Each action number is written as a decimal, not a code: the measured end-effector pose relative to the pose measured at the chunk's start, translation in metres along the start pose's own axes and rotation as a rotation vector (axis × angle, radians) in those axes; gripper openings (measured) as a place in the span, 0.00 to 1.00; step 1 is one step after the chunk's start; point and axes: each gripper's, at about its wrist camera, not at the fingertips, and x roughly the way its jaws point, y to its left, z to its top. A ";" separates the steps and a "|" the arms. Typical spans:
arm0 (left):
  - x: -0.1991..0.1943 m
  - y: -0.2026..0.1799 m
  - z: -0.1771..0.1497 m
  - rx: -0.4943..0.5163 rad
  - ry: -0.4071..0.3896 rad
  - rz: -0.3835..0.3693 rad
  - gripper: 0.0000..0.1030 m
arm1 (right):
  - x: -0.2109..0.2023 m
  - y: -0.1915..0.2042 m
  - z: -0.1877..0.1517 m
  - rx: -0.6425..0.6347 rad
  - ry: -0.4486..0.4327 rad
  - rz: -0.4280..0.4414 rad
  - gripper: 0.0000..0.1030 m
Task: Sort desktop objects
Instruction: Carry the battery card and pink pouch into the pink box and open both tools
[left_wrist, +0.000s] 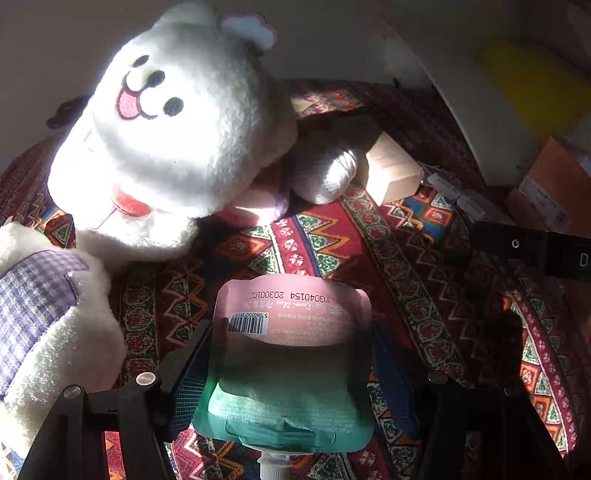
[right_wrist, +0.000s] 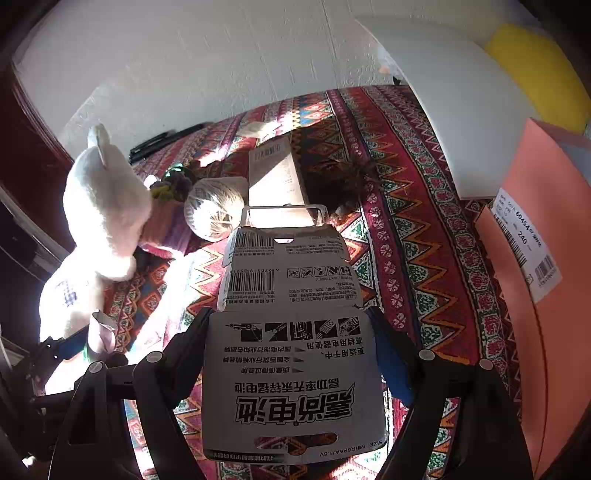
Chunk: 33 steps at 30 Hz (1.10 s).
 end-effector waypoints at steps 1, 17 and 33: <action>-0.009 -0.003 0.003 -0.002 -0.021 -0.011 0.67 | -0.008 0.001 -0.001 -0.006 -0.015 0.002 0.81; -0.097 -0.109 -0.001 -0.047 -0.232 -0.245 0.67 | -0.138 -0.028 -0.003 0.087 -0.306 0.008 0.81; -0.109 -0.252 0.046 0.123 -0.257 -0.407 0.67 | -0.252 -0.140 -0.017 0.292 -0.551 -0.114 0.81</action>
